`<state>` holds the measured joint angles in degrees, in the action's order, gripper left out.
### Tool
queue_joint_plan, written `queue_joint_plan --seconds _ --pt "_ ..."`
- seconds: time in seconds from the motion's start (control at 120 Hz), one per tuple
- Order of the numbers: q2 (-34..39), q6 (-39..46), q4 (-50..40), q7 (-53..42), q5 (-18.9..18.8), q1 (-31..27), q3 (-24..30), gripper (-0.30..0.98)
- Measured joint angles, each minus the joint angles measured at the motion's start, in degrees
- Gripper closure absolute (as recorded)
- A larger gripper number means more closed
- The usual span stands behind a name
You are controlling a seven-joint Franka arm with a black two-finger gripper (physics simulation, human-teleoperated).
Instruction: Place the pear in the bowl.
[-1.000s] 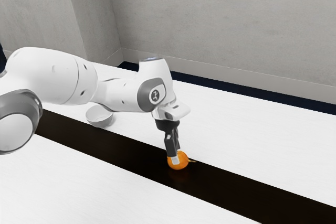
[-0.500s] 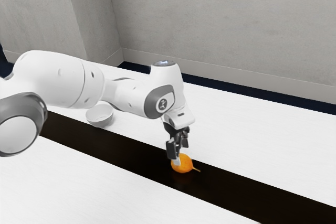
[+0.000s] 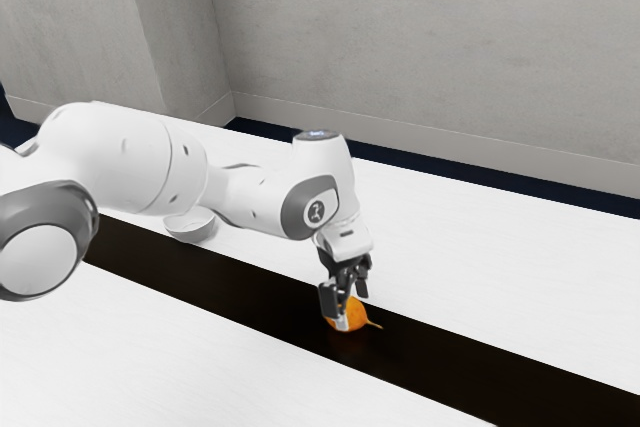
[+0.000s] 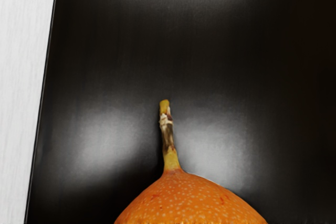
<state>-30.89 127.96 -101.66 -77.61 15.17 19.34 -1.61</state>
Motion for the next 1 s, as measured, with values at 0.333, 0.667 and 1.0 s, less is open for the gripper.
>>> queue_joint_plan --seconds 0.333,0.667,1.0 --pt "-1.19 0.28 -0.51 -2.10 0.56 0.00 -0.11 -0.01" --pt "-0.82 1.27 -0.56 -2.48 1.43 0.00 -0.26 0.20" --pt "2.21 0.31 -0.42 -2.32 1.03 0.02 -6.98 0.40"
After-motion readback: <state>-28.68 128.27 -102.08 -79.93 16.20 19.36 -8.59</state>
